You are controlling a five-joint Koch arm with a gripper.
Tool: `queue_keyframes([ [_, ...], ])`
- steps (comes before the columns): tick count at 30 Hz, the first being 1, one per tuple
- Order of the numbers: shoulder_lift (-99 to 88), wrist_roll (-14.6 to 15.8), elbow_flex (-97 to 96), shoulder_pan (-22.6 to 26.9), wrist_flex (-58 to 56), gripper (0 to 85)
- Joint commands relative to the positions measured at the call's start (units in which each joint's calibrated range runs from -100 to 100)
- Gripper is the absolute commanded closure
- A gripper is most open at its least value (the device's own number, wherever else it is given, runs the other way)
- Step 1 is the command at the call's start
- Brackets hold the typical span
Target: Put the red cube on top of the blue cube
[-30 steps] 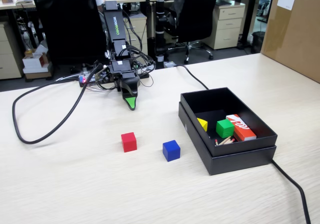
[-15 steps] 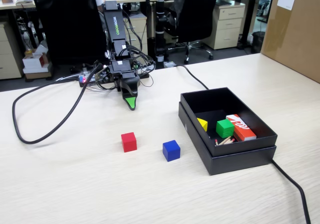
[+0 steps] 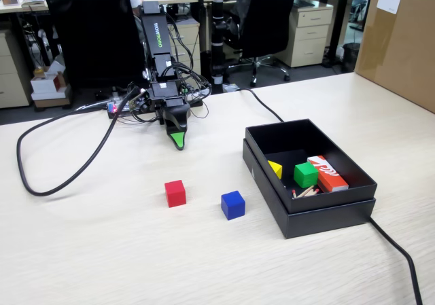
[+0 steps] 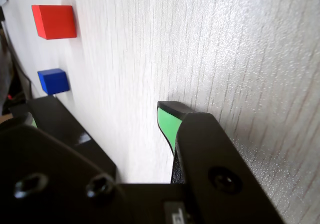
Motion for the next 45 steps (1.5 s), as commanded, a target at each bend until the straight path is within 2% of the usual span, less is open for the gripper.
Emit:
queue_keyframes([
  [1, 0.43, -0.44, -0.48, 0.00, -2.21, 37.0],
  [17, 0.43, -0.10, 0.43, 0.44, -2.47, 37.9],
  [25, 1.46, -0.10, 14.76, -1.42, -20.61, 37.9],
  [32, 12.70, -0.10, 36.24, -1.66, -36.68, 38.2],
  [37, 24.64, -0.20, 49.66, -2.30, -37.46, 38.3],
  [41, 34.28, -0.49, 60.63, -2.44, -44.37, 38.4],
  [45, 41.62, -0.93, 67.07, -2.78, -46.10, 38.4],
])
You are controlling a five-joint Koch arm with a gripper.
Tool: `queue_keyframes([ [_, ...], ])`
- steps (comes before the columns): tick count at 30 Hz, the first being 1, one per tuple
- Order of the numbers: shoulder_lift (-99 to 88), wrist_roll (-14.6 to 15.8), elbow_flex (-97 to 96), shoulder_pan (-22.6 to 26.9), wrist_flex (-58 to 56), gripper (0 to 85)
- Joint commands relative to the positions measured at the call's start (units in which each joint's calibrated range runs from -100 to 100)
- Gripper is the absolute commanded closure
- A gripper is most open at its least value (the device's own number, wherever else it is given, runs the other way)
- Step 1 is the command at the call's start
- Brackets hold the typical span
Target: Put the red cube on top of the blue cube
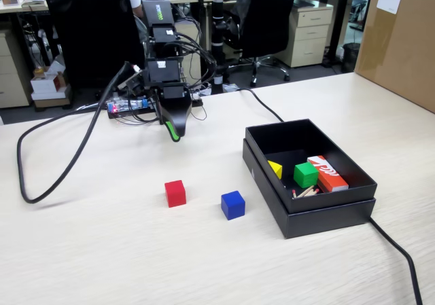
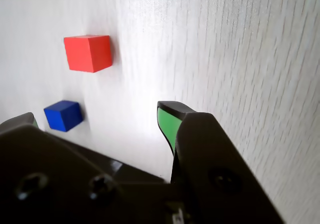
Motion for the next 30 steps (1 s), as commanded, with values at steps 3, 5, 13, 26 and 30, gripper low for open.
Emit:
queue_keyframes([
  [3, 9.68, -1.90, 10.71, -1.03, -0.98, 40.8],
  [5, 15.30, -2.83, 15.15, -1.51, -3.23, 42.0],
  [13, 29.42, -4.40, 25.85, -2.98, -3.83, 42.0],
  [26, 41.92, -4.44, 30.11, -3.57, -3.83, 39.1],
  [30, 44.22, -4.40, 30.57, -3.47, -3.32, 39.1],
])
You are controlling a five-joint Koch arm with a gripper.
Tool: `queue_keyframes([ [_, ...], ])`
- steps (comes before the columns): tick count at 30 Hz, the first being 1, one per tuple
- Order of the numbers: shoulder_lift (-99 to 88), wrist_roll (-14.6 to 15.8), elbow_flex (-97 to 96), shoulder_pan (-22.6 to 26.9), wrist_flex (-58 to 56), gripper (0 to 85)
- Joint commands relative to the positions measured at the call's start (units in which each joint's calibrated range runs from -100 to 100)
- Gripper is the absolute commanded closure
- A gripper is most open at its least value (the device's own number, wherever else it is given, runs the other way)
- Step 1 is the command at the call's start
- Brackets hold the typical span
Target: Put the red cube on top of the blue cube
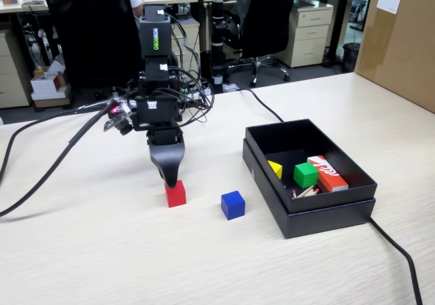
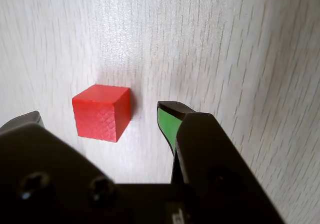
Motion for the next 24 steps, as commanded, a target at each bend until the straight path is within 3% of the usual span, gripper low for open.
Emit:
queue_keyframes([
  [1, 0.31, -0.20, 5.19, 0.15, 0.19, 39.1],
  [24, 10.29, 0.00, 9.00, 0.24, 0.70, 39.5],
])
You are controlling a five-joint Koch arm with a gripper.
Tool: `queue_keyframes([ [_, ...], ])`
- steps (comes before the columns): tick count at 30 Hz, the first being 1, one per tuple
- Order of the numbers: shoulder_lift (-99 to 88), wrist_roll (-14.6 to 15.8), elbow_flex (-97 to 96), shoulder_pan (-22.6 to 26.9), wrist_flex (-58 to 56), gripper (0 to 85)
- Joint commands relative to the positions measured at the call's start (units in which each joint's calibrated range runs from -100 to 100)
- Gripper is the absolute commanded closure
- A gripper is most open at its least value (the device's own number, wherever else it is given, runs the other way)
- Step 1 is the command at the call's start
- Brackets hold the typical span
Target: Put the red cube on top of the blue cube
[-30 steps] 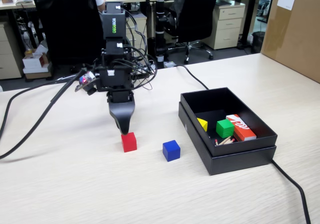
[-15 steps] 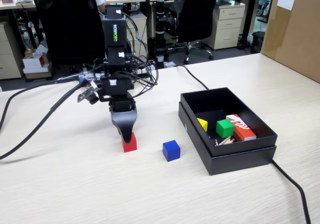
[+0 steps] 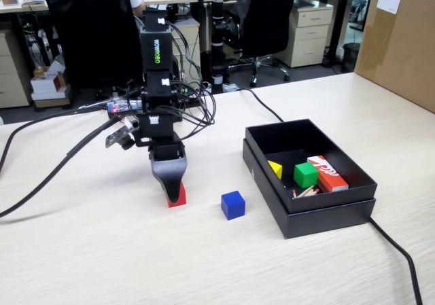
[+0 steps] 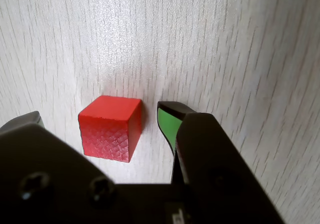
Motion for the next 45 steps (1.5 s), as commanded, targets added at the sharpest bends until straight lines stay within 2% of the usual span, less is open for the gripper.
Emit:
queue_keyframes([
  [1, 0.52, 0.00, 3.34, 0.05, 0.70, 41.1],
  [6, 1.44, -0.05, 3.61, 0.10, 0.70, 43.5],
  [10, 1.78, -0.05, 3.52, 0.24, 0.70, 51.3],
  [13, 2.01, -0.05, 3.07, 0.39, 0.70, 51.6],
  [17, 2.36, 0.00, 3.07, 0.54, 0.70, 61.7],
  [23, 2.47, 1.81, 2.52, 0.49, 0.70, 65.3],
  [26, 1.21, 2.69, 3.43, 0.44, 0.70, 84.7],
  [34, -5.10, 3.08, 5.06, 0.88, -0.76, 84.7],
  [45, -17.03, 5.47, 18.30, 4.98, -3.44, 84.7],
])
